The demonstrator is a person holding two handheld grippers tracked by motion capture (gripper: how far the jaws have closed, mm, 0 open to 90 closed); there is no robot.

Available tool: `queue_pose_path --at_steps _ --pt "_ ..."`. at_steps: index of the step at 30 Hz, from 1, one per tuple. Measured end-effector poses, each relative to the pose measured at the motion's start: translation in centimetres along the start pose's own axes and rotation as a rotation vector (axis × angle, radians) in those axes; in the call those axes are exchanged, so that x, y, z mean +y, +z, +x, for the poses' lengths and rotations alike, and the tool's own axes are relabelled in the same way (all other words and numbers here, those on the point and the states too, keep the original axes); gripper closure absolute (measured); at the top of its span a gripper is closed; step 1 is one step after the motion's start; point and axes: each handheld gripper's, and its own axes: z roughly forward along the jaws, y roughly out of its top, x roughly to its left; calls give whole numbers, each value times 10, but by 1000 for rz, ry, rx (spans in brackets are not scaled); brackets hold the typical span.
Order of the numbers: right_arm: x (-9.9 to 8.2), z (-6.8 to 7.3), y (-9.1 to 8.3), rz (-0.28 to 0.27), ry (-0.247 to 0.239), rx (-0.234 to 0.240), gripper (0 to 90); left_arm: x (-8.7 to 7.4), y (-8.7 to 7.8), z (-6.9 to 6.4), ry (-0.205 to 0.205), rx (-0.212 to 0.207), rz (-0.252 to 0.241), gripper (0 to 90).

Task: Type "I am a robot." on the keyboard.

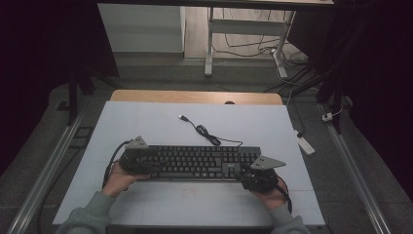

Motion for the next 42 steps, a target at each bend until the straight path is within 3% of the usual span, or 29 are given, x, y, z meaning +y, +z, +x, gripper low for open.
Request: queue_pose_path --at_steps 17,24,30,39,42 --pt "5 5 3 -18 -1 15 496 0 2 -2 -2 6 11 360" --pt "12 10 10 -25 -2 44 521 1 5 -2 2 6 21 359" --pt "20 16 18 -24 -13 59 603 1 7 -2 7 11 27 357" --pt "31 25 27 -33 -57 83 869 1 6 -1 4 19 26 358" --pt "37 28 32 -25 -72 95 895 1 6 -1 -8 29 15 358"
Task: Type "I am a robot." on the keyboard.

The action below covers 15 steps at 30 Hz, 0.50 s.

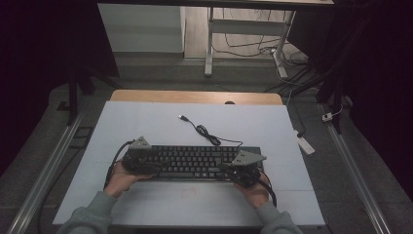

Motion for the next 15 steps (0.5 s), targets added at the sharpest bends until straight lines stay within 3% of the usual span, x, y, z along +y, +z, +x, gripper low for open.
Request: queue_pose_path --at_steps 9,15 --pt "16 4 27 19 -6 40 896 0 -1 1 -7 8 0 358" --pt "25 4 42 31 -2 39 896 0 1 1 -4 6 3 358"
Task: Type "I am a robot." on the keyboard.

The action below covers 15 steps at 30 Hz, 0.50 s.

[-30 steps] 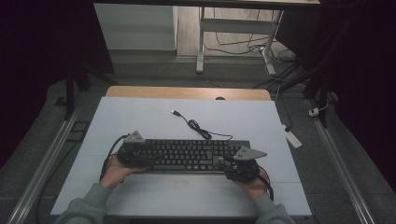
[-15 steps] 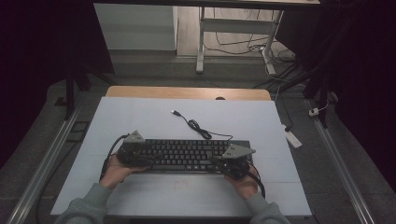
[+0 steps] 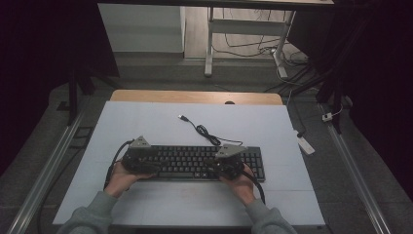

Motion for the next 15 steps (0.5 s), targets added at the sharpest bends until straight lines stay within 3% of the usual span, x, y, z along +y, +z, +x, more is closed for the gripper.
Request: queue_pose_path --at_steps 15 --pt "18 -3 39 35 -7 14 895 0 1 0 4 8 5 358"
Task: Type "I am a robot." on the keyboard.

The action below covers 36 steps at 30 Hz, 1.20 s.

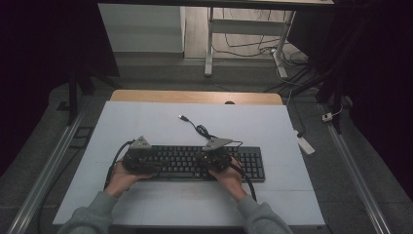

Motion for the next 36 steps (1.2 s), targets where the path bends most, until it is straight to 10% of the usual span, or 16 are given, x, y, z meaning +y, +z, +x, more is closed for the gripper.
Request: queue_pose_path --at_steps 22,36 --pt "5 0 21 46 -17 -18 896 0 1 -1 6 3 6 356" --pt "-1 -5 -11 -23 15 -17 894 -1 0 1 5 13 -1 354"
